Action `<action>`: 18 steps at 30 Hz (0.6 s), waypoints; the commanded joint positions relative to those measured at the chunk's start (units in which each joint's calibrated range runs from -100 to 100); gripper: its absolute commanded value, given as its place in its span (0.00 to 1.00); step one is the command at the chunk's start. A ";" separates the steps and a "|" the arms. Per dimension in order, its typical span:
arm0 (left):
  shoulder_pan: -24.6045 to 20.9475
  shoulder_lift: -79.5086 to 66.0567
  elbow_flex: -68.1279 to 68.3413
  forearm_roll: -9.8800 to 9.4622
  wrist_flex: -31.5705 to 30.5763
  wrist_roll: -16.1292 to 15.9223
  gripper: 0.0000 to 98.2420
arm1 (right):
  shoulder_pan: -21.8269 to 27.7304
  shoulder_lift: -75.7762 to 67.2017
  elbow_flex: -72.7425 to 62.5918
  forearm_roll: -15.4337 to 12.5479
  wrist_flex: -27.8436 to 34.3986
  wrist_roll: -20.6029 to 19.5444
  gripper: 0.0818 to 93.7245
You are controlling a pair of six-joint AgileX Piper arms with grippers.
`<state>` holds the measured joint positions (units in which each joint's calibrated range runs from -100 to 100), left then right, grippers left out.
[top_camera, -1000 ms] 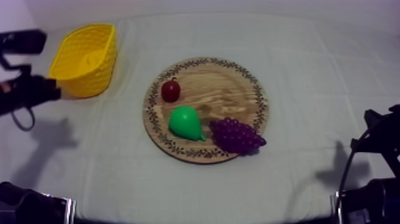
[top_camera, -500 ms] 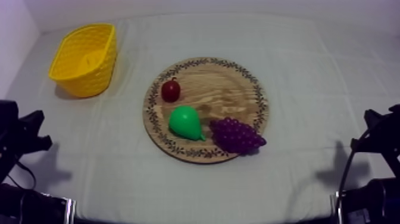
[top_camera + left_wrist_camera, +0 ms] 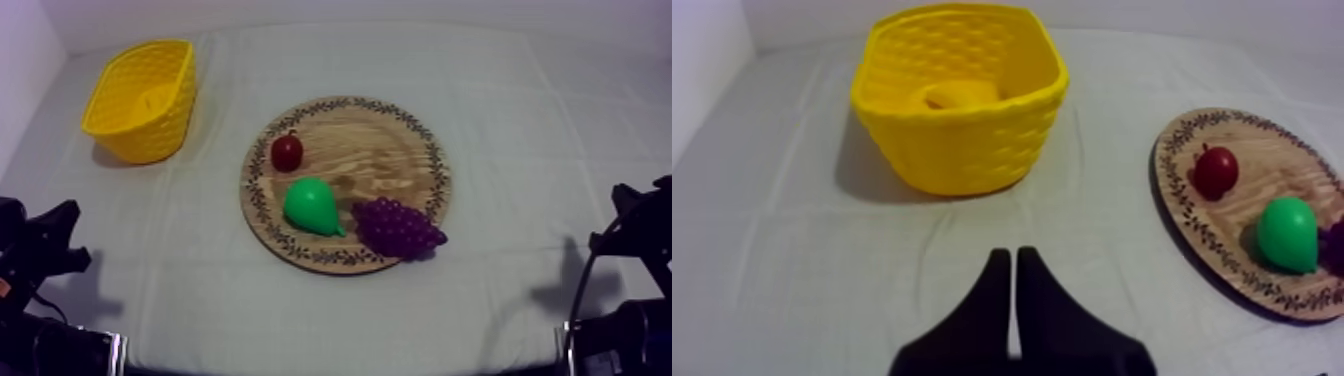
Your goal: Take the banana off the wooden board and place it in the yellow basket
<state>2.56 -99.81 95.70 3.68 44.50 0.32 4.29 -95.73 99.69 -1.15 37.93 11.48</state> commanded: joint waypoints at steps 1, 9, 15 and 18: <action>0.10 -0.09 0.11 -0.15 -0.08 3.82 0.00 | 0.00 -0.02 -0.03 0.01 -0.03 -0.01 0.00; 0.22 -0.18 0.16 -0.32 -0.10 6.37 0.00 | 0.00 -0.02 -0.03 0.01 -0.03 -0.01 0.00; 0.23 -0.19 0.17 -0.33 -0.10 6.42 0.00 | 0.00 -0.02 -0.03 0.01 -0.03 0.01 0.00; 0.23 -0.19 0.17 -0.33 -0.10 6.42 0.00 | 0.00 -0.02 -0.03 0.01 -0.03 0.02 0.00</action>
<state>2.77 -100.00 95.83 3.34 44.42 6.75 4.29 -95.73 99.69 -1.15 37.93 11.48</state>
